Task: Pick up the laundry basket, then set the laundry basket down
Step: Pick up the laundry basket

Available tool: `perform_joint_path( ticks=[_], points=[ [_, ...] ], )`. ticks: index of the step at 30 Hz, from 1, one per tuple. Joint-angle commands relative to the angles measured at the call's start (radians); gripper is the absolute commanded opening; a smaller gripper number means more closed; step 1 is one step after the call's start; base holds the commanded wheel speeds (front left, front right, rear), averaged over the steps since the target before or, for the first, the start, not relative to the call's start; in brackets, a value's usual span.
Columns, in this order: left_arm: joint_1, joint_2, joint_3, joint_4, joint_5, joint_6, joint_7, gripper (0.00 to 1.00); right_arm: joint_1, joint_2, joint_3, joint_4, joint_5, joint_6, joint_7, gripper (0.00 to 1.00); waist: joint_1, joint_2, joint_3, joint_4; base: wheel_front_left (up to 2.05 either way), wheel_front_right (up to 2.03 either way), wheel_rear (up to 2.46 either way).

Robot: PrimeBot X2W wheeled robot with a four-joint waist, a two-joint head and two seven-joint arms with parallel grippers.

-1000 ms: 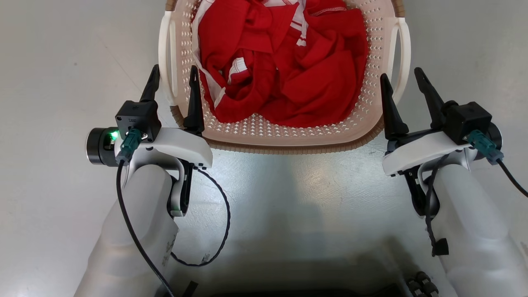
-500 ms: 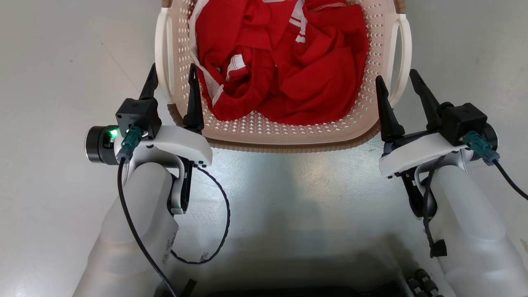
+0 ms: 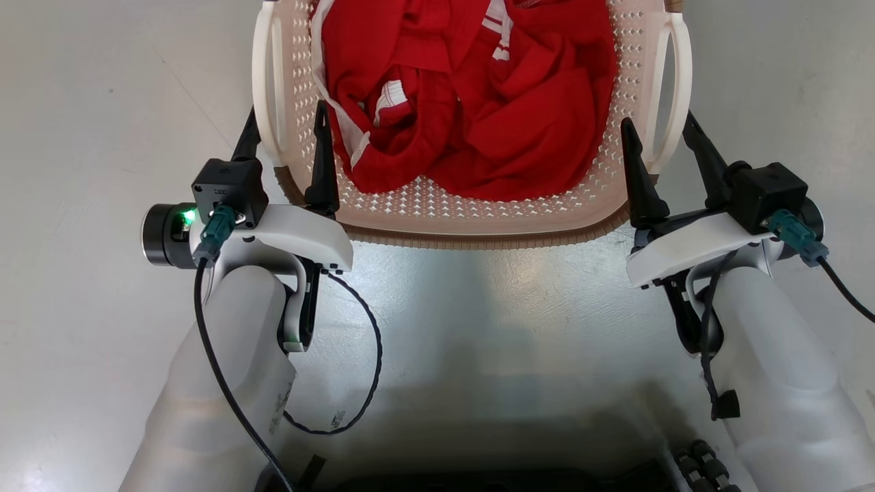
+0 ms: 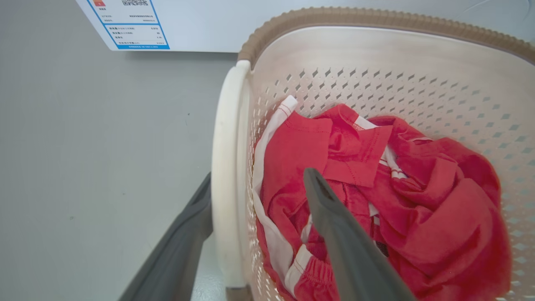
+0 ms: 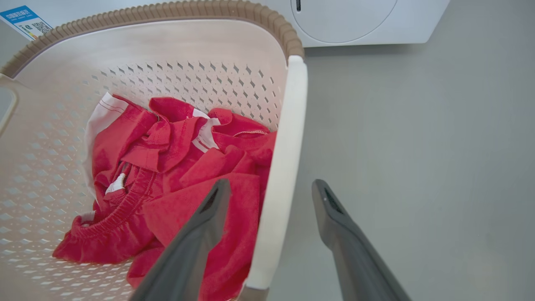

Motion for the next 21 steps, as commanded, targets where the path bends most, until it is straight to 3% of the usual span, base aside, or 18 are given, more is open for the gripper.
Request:
perform_joint_path(
  ticks=[1,21],
  points=[
    [0.013,0.020,0.017,-0.013,0.003,0.011,-0.005,1.00,0.036,0.012,0.022,-0.007,0.012,0.003,-0.014,1.00,0.0000,0.0000,0.003,-0.001,0.00,0.00,0.00],
    [0.013,0.020,-0.001,-0.003,-0.006,0.015,-0.005,1.00,0.033,0.012,0.045,0.012,0.037,0.003,-0.014,1.00,0.0000,0.0000,0.014,0.004,0.00,0.00,0.00]
  ],
)
